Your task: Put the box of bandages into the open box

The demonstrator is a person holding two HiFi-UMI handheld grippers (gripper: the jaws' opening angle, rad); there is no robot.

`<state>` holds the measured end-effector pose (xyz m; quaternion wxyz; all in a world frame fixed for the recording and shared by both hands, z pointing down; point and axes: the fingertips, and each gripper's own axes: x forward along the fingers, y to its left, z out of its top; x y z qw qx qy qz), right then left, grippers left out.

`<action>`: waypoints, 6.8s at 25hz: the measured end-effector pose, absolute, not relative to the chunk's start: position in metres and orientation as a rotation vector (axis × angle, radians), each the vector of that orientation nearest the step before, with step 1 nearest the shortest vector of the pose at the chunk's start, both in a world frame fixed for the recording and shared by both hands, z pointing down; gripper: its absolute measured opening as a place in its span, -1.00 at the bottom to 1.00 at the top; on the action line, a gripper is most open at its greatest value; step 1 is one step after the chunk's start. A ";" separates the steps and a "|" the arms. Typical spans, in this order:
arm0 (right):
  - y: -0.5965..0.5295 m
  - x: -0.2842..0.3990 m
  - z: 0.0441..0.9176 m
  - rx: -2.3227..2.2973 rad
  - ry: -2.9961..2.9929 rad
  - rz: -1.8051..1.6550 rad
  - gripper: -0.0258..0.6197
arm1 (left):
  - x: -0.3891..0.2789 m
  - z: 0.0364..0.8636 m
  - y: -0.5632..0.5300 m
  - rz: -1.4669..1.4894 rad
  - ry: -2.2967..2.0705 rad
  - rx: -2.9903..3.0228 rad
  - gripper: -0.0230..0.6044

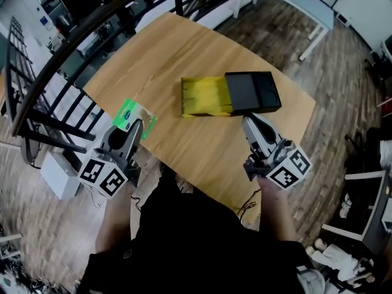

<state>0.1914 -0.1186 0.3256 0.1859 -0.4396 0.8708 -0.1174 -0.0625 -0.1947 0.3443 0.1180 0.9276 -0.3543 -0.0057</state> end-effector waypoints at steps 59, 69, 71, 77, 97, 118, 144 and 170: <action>-0.211 0.263 0.393 -1.870 1.937 -0.510 -0.80 | 0.157 0.493 -0.386 0.526 -0.013 2.688 -0.62; -0.206 0.272 0.421 -1.883 1.896 -0.602 -0.80 | 0.185 0.574 -0.366 0.733 0.071 2.574 -0.61; -0.204 0.273 0.421 -1.886 1.891 -0.606 -0.80 | 0.187 0.587 -0.363 0.771 0.089 2.544 -0.61; -0.194 0.277 0.419 -1.907 1.874 -0.603 -0.80 | 0.194 0.615 -0.346 0.857 0.149 2.485 -0.61; -0.182 0.281 0.421 -1.910 1.866 -0.618 -0.80 | 0.190 0.633 -0.379 1.085 -0.035 2.667 -0.18; -0.208 0.209 0.361 -1.881 2.019 -0.445 -0.80 | 0.121 0.524 -0.395 0.752 -0.101 2.851 -0.26; -0.194 0.163 0.285 -1.967 2.114 -0.121 -0.80 | 0.014 0.365 -0.374 0.331 -0.170 3.065 -0.50; -0.177 0.210 0.269 -2.072 2.109 0.094 -0.81 | 0.042 0.340 -0.376 0.262 -0.380 3.092 -0.60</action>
